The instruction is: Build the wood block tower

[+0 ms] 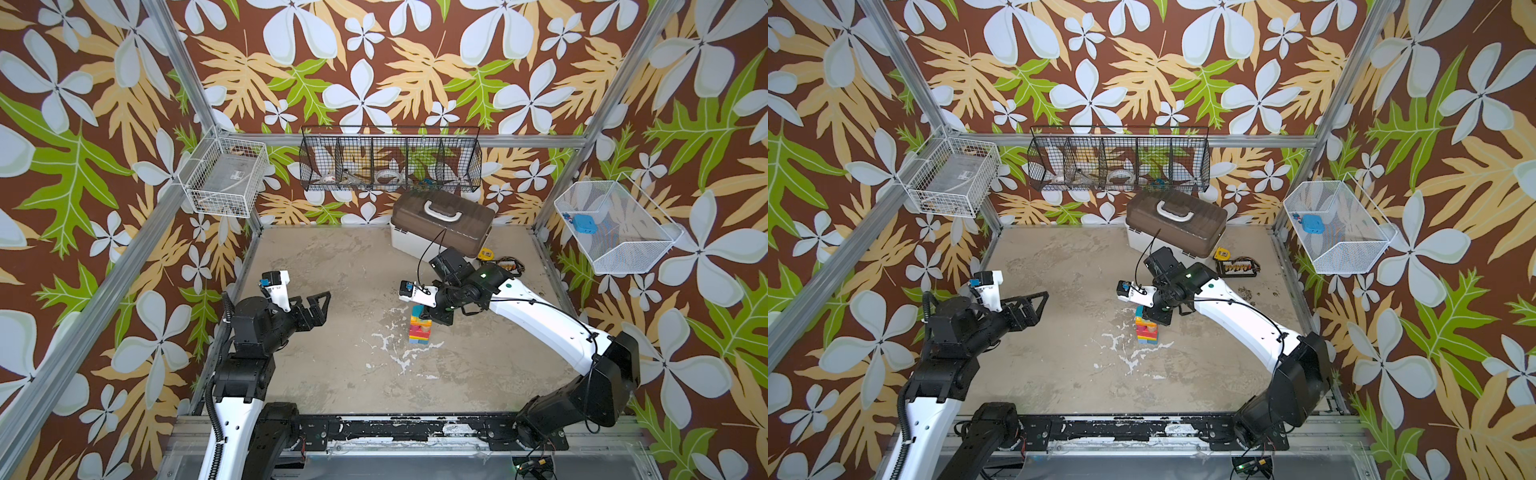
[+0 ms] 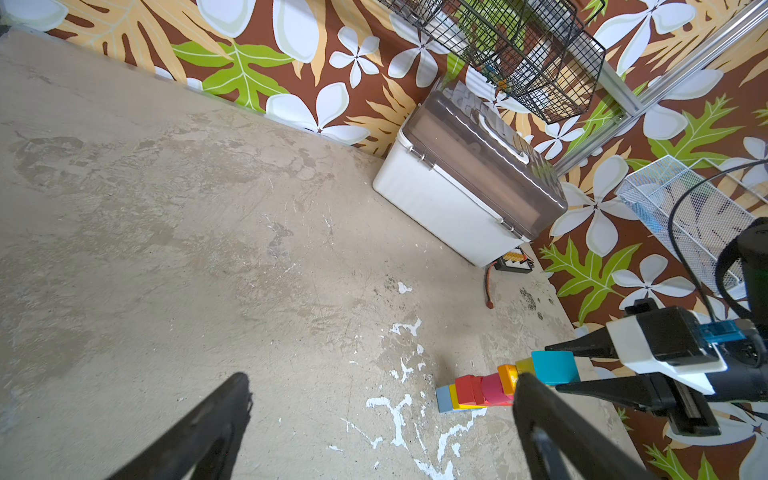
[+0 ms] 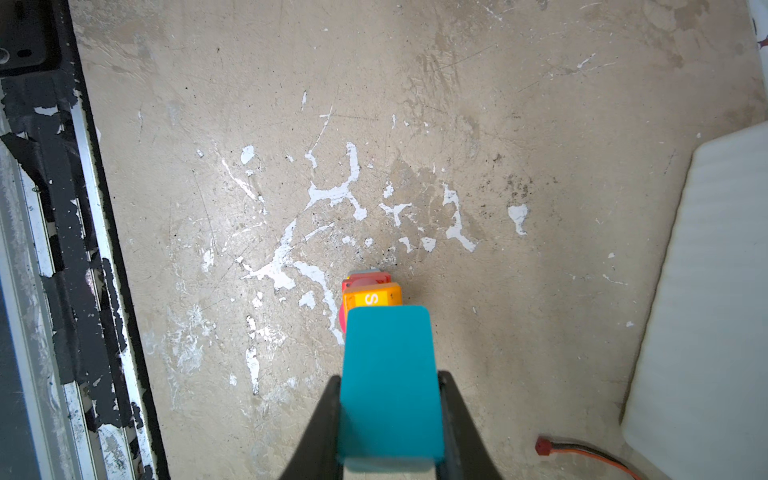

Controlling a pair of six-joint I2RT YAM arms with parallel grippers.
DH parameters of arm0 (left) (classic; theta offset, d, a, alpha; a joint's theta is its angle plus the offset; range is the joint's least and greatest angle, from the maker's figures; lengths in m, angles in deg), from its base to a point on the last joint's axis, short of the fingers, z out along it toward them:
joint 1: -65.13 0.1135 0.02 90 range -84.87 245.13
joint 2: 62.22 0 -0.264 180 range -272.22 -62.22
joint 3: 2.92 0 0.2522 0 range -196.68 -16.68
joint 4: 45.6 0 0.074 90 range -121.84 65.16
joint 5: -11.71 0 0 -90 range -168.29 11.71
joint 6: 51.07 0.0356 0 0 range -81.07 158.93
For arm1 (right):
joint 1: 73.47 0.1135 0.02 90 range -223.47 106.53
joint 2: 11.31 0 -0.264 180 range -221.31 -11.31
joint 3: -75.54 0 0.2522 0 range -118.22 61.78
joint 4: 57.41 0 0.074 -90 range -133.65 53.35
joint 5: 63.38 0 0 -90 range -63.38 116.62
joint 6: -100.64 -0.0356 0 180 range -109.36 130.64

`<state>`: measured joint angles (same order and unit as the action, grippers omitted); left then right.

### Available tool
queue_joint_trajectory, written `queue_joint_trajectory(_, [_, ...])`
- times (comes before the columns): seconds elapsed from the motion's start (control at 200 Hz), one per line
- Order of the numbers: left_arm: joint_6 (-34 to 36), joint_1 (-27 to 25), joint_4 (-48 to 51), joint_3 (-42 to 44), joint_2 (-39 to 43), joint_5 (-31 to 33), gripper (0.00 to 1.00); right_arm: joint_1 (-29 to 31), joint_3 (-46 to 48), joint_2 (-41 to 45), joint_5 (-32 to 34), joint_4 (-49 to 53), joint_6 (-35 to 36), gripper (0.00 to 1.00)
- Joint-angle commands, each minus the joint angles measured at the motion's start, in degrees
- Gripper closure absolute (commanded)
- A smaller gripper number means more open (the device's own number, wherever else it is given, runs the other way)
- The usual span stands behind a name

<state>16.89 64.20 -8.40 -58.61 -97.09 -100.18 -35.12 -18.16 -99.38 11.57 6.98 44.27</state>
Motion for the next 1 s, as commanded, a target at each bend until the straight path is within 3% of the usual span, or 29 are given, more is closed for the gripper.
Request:
queue_joint_trajectory(0.0, [0.3,0.0,-1.0,0.1,0.1,-0.2,0.00,0.1,0.0,0.4,-0.5,0.0,0.0,0.69])
queue_joint_trajectory(0.31, [0.3,-0.1,-1.0,0.1,0.1,-0.2,0.00,-0.1,1.0,1.8,-0.5,-0.7,0.0,0.61])
queue_joint_trajectory(0.786, [0.3,-0.2,-1.0,0.1,0.1,-0.1,0.00,-0.4,-0.3,2.8,0.8,-1.3,-0.8,0.59])
queue_joint_trajectory(0.996, [0.3,-0.2,-0.9,0.1,-0.3,0.1,0.00,-2.1,0.2,10.9,-9.6,-9.1,-4.2,0.52])
